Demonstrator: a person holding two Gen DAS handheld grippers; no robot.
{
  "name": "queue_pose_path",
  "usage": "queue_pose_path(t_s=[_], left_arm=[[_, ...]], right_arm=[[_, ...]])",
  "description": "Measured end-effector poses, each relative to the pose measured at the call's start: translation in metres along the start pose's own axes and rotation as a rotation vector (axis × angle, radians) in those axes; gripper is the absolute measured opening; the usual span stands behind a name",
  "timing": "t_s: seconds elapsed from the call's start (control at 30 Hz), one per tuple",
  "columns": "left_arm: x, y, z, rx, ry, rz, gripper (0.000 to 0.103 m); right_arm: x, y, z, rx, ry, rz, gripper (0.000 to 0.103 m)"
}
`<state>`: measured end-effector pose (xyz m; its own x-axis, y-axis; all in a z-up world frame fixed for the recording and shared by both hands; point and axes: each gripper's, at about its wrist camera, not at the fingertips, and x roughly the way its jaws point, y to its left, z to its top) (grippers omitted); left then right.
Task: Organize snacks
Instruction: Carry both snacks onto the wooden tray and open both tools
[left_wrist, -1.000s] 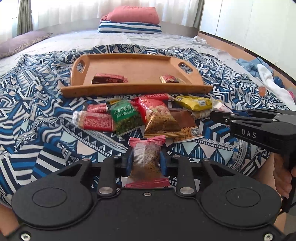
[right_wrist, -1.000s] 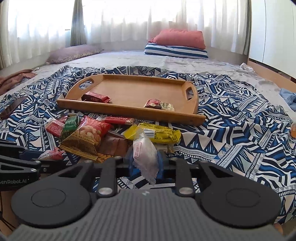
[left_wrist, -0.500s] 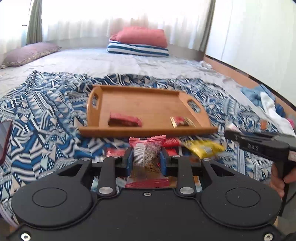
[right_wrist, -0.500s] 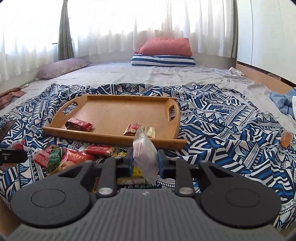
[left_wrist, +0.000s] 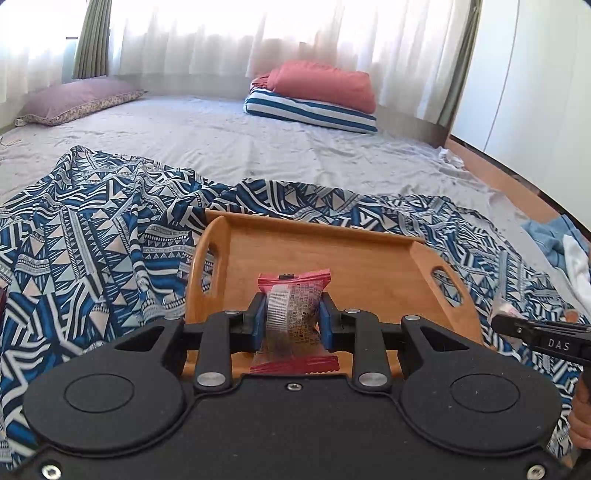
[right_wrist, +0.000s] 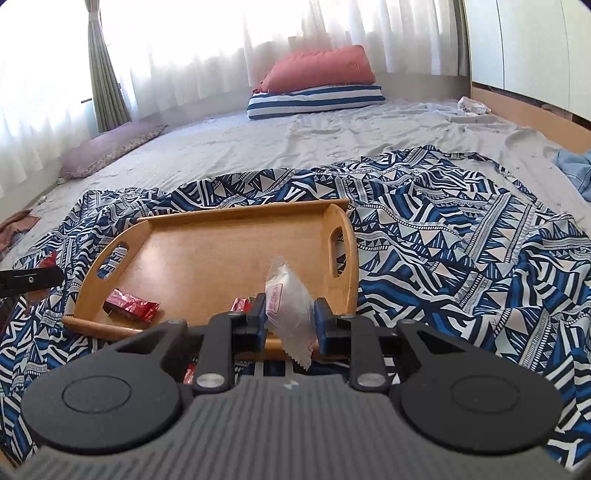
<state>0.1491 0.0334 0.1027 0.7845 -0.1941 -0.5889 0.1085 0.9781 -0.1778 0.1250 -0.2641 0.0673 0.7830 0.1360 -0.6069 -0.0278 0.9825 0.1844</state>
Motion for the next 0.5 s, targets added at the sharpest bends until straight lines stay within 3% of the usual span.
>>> queue_pose_path(t_s=[0.5], left_arm=[[0.111,0.024,0.016,-0.019,0.123,0.128,0.027]], right_arm=[[0.096,-0.004,0.032,0.042,0.136,-0.044,0.03]])
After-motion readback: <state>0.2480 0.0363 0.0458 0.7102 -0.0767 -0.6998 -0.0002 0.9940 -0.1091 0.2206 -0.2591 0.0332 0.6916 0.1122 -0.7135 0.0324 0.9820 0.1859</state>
